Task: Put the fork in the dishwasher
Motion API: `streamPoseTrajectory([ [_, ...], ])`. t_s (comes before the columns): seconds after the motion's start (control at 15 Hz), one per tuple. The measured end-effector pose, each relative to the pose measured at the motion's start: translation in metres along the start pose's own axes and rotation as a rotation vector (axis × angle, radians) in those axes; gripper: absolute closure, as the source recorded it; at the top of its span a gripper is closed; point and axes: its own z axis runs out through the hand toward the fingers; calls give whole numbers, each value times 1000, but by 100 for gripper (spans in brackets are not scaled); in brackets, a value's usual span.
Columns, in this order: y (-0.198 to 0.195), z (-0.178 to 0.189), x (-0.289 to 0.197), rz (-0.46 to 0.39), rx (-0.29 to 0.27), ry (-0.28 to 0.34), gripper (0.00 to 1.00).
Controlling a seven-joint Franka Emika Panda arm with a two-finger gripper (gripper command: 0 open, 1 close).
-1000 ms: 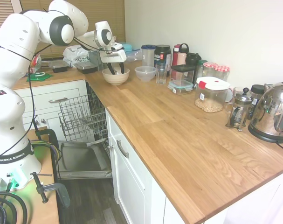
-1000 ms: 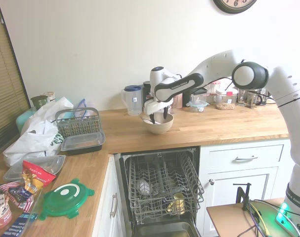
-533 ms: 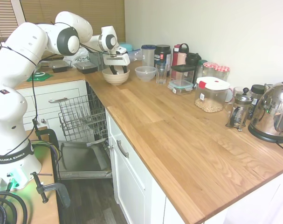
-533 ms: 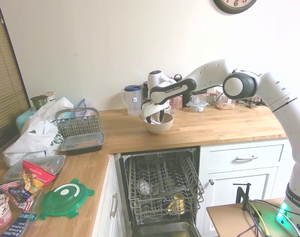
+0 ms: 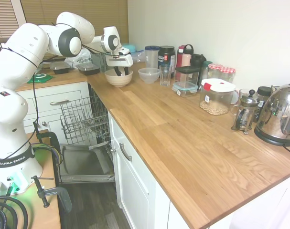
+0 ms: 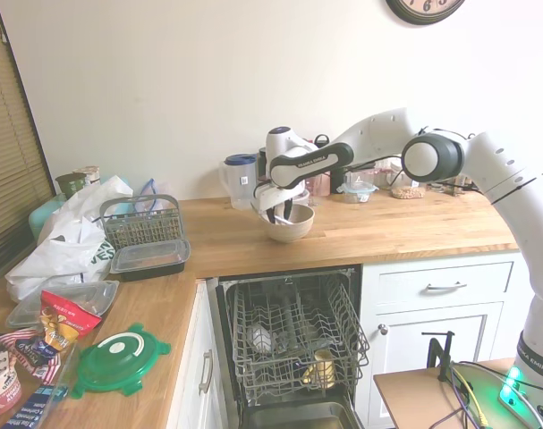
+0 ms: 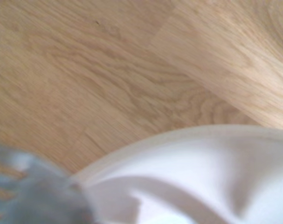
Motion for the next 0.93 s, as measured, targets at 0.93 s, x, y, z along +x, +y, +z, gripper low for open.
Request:
streamPoseTrajectory([
  [0.93, 13, -7, 11, 15, -9, 11, 100],
])
